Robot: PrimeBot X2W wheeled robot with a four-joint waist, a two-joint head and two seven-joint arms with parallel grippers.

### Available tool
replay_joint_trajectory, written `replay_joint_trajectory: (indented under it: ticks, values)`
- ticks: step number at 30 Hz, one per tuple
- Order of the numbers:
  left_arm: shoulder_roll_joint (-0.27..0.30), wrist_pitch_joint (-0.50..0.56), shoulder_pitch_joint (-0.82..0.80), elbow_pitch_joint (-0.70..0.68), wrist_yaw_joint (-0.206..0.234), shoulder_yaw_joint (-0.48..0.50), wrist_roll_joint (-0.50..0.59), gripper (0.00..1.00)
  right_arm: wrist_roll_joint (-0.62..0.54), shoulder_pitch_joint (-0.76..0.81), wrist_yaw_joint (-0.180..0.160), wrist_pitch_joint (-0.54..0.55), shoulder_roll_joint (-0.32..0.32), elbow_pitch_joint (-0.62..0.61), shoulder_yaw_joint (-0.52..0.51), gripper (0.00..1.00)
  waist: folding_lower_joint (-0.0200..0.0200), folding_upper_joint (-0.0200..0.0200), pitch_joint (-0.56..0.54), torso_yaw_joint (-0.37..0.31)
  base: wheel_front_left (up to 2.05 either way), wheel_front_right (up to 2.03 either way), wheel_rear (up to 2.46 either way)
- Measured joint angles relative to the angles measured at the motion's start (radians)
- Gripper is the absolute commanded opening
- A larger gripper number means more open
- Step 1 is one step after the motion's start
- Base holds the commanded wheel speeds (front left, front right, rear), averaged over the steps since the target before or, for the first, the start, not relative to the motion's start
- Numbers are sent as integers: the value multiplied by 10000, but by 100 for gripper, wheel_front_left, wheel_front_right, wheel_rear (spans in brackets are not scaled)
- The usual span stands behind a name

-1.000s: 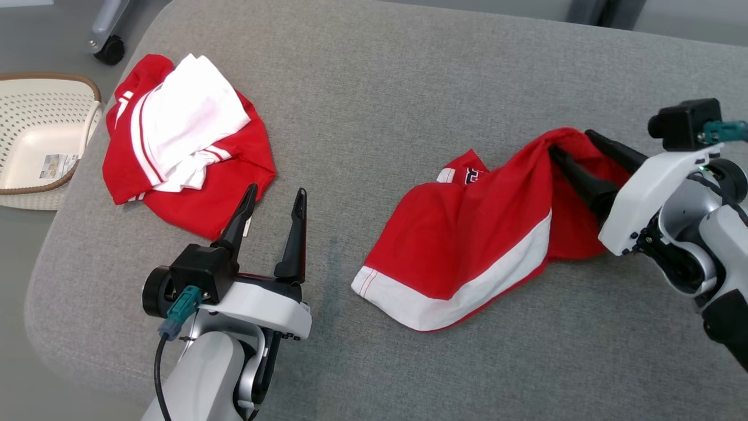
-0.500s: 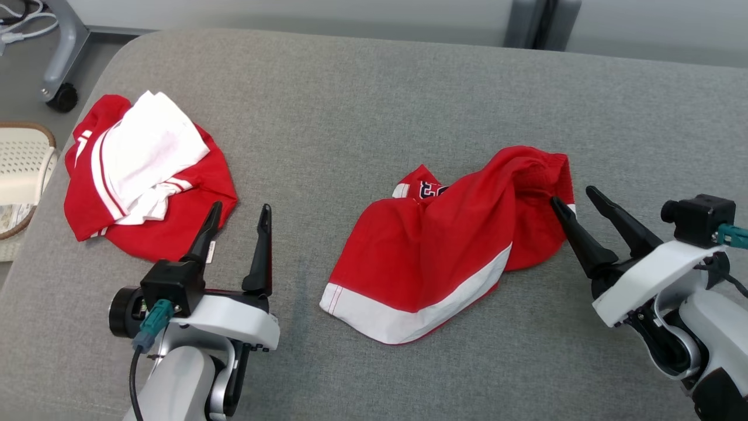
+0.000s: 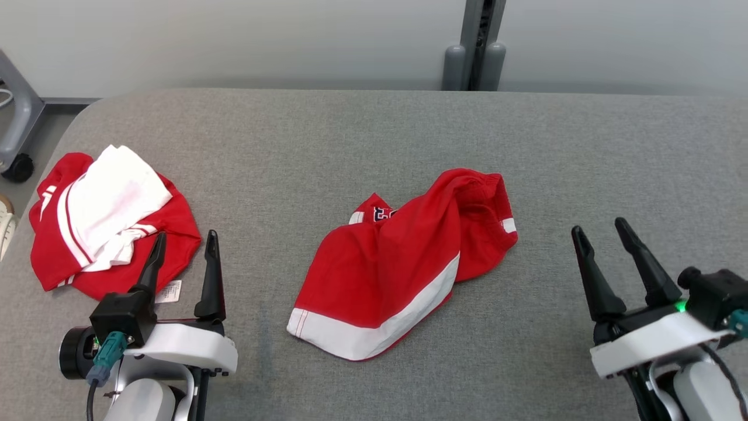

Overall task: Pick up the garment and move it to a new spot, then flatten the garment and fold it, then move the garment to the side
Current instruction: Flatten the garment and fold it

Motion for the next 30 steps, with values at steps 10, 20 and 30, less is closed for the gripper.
replay_joint_trajectory:
  ticks: [10,20,30]
  values:
    - [263,527,435,-491,242,-146,77,100,-1429,1448,0,-2,836,-700,-625,100,0,0,-38,-313,0,0,0]
    - [326,692,492,-713,355,-219,77,100,-1687,1449,0,-2,1005,-761,-846,100,0,0,39,-340,0,0,0]
    - [290,767,524,-792,370,-399,58,100,-1762,1385,0,58,849,-489,-669,100,0,0,41,-206,0,0,0]
